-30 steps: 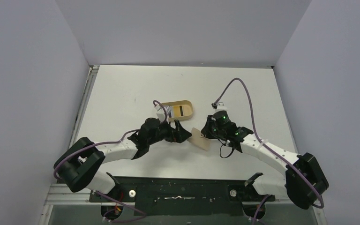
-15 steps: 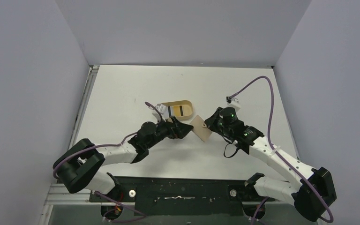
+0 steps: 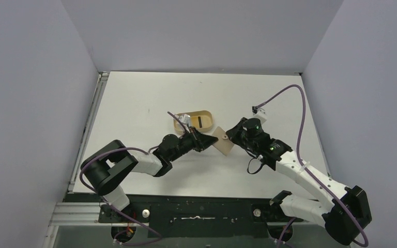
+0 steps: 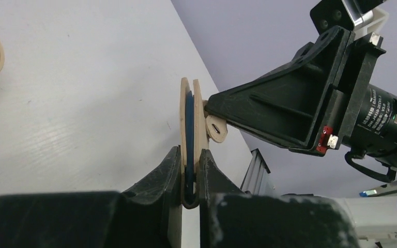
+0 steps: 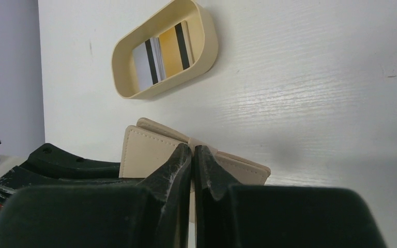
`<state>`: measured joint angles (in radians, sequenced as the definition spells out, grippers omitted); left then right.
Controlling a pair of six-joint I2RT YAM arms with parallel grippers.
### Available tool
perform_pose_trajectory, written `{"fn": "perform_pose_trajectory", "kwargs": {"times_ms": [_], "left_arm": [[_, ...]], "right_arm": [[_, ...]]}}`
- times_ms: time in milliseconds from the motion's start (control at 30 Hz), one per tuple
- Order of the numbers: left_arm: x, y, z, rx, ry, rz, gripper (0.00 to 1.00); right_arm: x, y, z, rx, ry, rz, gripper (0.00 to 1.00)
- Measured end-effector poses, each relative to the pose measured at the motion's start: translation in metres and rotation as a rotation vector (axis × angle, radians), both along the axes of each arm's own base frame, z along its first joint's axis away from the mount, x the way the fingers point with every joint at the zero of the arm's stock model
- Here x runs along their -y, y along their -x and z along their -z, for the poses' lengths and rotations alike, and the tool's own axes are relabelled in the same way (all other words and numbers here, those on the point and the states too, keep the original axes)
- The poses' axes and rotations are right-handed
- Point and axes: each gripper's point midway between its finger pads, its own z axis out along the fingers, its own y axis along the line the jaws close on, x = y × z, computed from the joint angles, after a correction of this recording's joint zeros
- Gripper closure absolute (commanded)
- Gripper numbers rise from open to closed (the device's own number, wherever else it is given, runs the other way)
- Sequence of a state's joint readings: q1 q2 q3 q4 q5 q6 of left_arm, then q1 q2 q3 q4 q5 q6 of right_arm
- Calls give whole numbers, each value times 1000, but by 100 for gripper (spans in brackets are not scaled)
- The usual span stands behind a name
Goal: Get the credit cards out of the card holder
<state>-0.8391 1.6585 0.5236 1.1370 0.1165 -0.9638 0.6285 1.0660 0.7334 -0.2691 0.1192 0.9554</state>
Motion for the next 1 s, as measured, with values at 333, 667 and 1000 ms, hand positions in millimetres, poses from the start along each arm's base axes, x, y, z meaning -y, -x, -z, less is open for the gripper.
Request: {"fn": "perform_pose_trajectory", "kwargs": {"times_ms": [333, 667, 1000], "left_arm": [[-12, -4, -24, 99, -1, 22, 100], [-36, 5, -11, 98, -200, 142, 100], [-78, -17, -9, -66, -248, 118, 100]], "right_arm": [[1, -12, -24, 27, -285, -2, 94], [4, -20, -68, 110, -279, -138, 2], [-54, 30, -78, 264, 111, -570, 5]]}}
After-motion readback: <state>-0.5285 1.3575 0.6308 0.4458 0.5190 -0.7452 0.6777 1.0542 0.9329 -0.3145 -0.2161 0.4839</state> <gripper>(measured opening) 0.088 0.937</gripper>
